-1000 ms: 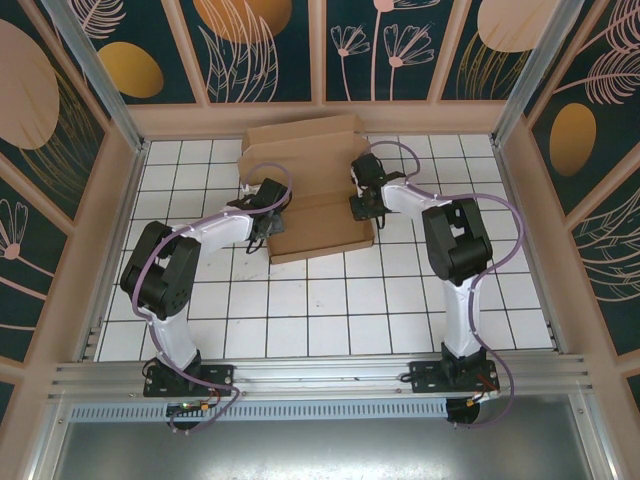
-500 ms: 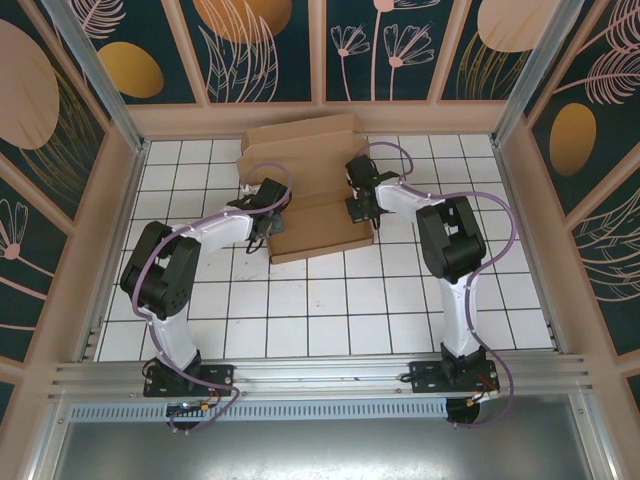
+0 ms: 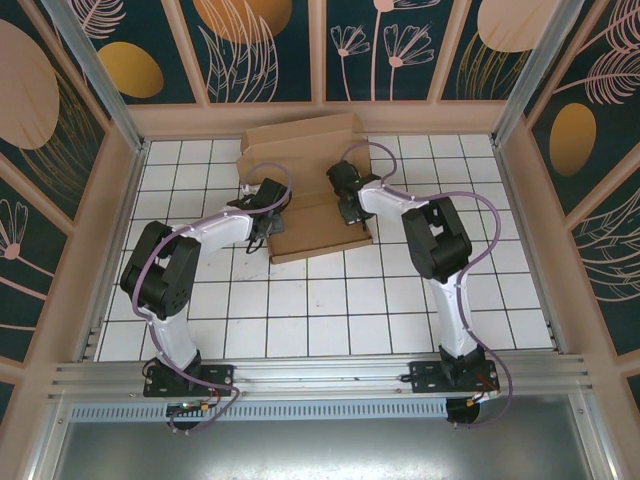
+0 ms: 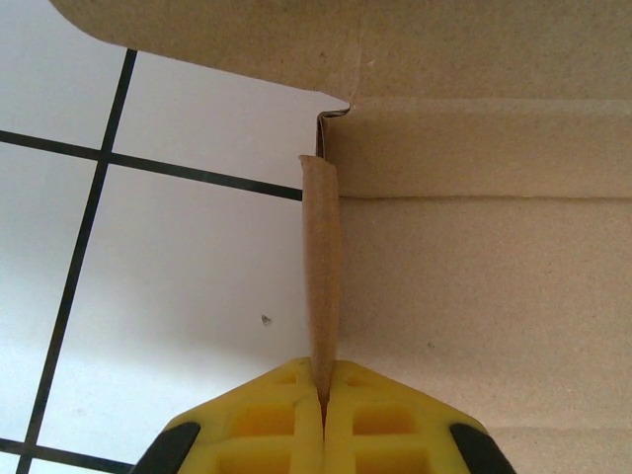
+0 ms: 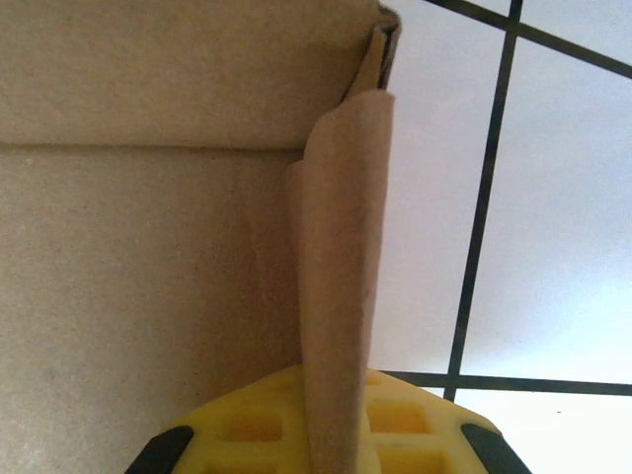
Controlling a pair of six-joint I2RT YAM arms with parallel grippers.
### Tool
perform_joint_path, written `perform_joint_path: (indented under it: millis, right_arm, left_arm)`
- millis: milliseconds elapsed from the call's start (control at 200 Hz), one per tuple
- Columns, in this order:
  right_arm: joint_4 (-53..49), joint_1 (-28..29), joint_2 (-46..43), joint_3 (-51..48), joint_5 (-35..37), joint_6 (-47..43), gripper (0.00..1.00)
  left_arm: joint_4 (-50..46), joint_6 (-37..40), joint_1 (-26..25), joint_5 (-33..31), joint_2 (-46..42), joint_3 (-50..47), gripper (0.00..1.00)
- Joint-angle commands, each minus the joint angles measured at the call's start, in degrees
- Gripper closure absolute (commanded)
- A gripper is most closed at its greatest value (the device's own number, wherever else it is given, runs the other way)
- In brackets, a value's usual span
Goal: Fold the paper box
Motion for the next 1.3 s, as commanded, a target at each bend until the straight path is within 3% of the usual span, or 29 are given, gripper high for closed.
perform_joint_path:
  millis: [0, 70, 210, 335, 490, 791, 1026, 1191, 1296]
  right_arm:
    - [-5.7, -1.1, 5.7, -3.9, 6.7, 2.9, 1.00]
    - [-4.1, -1.0, 2.4, -4.4, 3.9, 2.7, 1.00]
    - [2.8, -1.0, -7.8, -6.5, -4.9, 3.5, 0.66]
    - [6.3, -1.6, -13.4, -8.3, -9.7, 3.7, 0.49]
    - [5.4, -1.9, -15.9, -11.2, -12.7, 4.7, 0.45]
    - [1.6, 0.2, -14.3, -15.4, -11.2, 6.2, 0.52]
    - [-0.6, 0.2, -10.2, -15.0, -10.3, 6.4, 0.72]
    - [-0.7, -0.1, -8.3, -14.8, -10.5, 6.4, 0.80]
    - [-1.5, -0.1, -6.9, -14.6, -9.0, 6.4, 0.95]
  left_arm:
    - [-1.4, 1.3, -0.1, -0.5, 0.6, -1.2, 1.00]
    - [-1.6, 1.3, -0.1, -0.5, 0.6, -1.0, 1.00]
    - [-1.7, 0.7, -0.1, -0.8, 0.6, -0.8, 1.00]
    - [-1.9, 0.2, -0.1, -0.6, 0.7, -0.6, 1.00]
    - [-1.9, 0.2, -0.1, -0.6, 0.6, -0.8, 1.00]
    - [-1.9, 0.6, -0.1, -0.7, 0.5, -0.7, 1.00]
    - [-1.9, 0.7, -0.1, -0.7, 0.3, -0.8, 1.00]
    - [-1.9, 0.7, -0.1, -0.6, 0.3, -0.8, 1.00]
    - [-1.8, 0.8, -0.1, -0.6, 0.4, -0.7, 1.00]
